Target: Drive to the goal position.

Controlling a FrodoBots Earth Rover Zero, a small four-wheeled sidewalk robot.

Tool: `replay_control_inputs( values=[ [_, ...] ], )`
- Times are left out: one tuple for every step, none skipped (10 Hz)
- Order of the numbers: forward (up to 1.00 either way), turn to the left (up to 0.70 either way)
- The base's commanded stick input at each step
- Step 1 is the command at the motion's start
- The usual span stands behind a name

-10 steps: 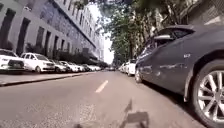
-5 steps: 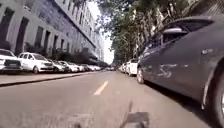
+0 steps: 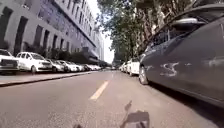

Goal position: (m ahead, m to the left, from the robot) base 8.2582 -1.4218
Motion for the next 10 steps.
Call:
replay_control_inputs(
  values=[
    [0.70, 0.00],
    [0.70, 0.00],
    [0.70, 0.00],
    [0.70, 0.00],
    [0.70, 0.00],
    [0.70, 0.00],
    [0.70, 0.00],
    [0.70, 0.00],
    [0.70, 0.00],
    [0.70, 0.00]
  ],
)
